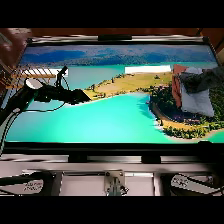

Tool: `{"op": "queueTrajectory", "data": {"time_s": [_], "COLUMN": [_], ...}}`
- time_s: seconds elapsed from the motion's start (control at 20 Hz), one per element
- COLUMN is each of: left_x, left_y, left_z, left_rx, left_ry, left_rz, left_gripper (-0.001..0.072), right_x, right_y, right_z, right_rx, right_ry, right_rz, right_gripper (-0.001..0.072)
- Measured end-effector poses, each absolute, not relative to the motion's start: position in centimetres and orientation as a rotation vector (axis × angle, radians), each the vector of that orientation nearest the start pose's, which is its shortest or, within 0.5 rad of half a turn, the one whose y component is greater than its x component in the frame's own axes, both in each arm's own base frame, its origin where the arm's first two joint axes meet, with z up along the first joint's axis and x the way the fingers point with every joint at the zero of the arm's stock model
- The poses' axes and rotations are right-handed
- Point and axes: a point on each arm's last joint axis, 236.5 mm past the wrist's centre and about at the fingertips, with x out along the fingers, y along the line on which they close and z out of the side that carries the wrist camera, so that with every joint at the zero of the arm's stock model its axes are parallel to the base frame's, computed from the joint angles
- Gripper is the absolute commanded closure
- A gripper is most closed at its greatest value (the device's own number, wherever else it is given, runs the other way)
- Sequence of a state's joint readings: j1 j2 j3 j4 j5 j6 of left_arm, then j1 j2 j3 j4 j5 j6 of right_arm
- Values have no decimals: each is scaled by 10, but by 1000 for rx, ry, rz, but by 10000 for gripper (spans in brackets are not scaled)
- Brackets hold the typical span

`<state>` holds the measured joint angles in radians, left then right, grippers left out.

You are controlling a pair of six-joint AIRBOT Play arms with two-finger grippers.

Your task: Fold the shirts.

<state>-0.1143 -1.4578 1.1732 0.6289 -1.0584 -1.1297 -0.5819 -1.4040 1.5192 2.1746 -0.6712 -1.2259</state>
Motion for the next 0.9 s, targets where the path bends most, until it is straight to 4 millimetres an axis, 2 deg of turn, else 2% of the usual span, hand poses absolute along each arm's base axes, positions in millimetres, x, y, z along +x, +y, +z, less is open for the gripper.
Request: {"op": "queueTrajectory", "data": {"time_s": [0.15,0.25,0.3,0.4,0.55,0.9], "left_x": [407,406,405,404,402,401], "left_y": [-215,-215,-215,-216,-216,-217], "left_z": [30,30,30,30,30,30], "left_rx": [-498,-498,-498,-498,-498,-497], "left_ry": [1129,1133,1135,1140,1145,1149], "left_rz": [-725,-728,-730,-734,-738,-742], "left_gripper": [296,296,296,296,296,296], "right_x": [546,565,572,587,606,611], "right_y": [-235,-236,-236,-231,-220,-223], "right_z": [262,292,299,294,269,247], "right_rx": [1061,1054,1038,992,906,813], "right_ry": [-74,-274,-333,-367,-289,-192], "right_rz": [-342,-319,-313,-304,-301,-323], "right_gripper": [629,629,630,630,630,629]}}
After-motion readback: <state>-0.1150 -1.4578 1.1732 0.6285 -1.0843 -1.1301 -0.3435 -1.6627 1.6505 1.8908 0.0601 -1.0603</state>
